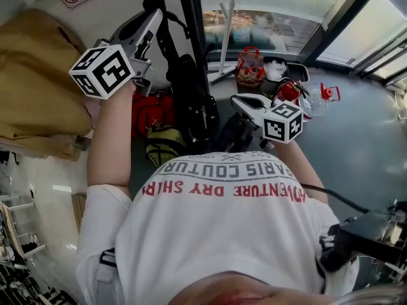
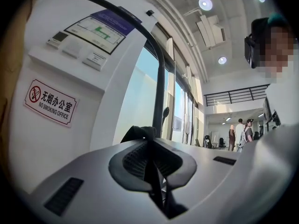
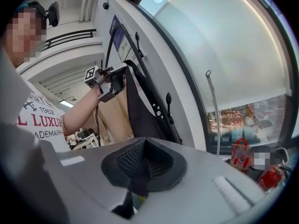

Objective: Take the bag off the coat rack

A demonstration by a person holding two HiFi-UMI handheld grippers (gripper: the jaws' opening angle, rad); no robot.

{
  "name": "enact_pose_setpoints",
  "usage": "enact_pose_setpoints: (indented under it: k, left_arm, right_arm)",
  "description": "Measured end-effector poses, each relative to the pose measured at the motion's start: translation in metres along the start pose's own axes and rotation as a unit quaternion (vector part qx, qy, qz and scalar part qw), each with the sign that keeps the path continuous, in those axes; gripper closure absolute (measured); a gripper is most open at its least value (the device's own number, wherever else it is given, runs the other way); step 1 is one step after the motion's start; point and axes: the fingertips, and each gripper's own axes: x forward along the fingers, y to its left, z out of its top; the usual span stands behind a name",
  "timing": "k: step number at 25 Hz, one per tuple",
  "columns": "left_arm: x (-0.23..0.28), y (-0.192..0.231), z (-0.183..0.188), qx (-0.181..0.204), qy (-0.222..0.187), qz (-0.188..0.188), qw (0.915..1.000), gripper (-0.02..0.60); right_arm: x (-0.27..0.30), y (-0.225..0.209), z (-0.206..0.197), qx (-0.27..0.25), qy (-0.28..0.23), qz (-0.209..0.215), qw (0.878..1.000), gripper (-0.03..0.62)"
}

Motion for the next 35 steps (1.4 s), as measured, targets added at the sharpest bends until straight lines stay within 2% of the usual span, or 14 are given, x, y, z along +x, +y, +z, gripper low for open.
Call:
enact_pose_setpoints:
  k: [4,9,16,21,25,35]
  left_arm:
    - [-0.016,-0.004,0.000,-0.001,-0.005,0.007,1.0000,0.561]
    - [-0.030,-0.020,-0.044,0.009,0.026,0.009,0.9996,0.561]
    - [-0.070,-0.042,-0.121,-0.035,0.085,0.007,0.9958,0.561]
    - [-0.103,-0.055,-0.149,-0.058,0.105,0.004,0.9927,0.561]
    - [-0.142,-0.074,-0.154,-0.072,0.109,-0.001,0.9914,0.561]
    - [-0.275,-0.139,-0.145,-0.080,0.102,-0.033,0.9910,0.561]
  right_arm:
    - [-0.004,0.002,-0.002,0.002,-0.003,0.001,1.000,0.592]
    - [-0.002,0.004,-0.008,0.009,0.003,0.001,1.000,0.592]
    - [0.000,0.027,-0.020,0.006,0.007,0.006,1.000,0.592]
    - [0.004,0.050,-0.030,0.006,0.010,0.010,1.000,0.592]
    - [0.001,0.084,-0.041,0.001,0.006,0.008,1.000,0.592]
    - [-0.044,0.219,-0.086,-0.005,-0.031,-0.025,0.999,0.592]
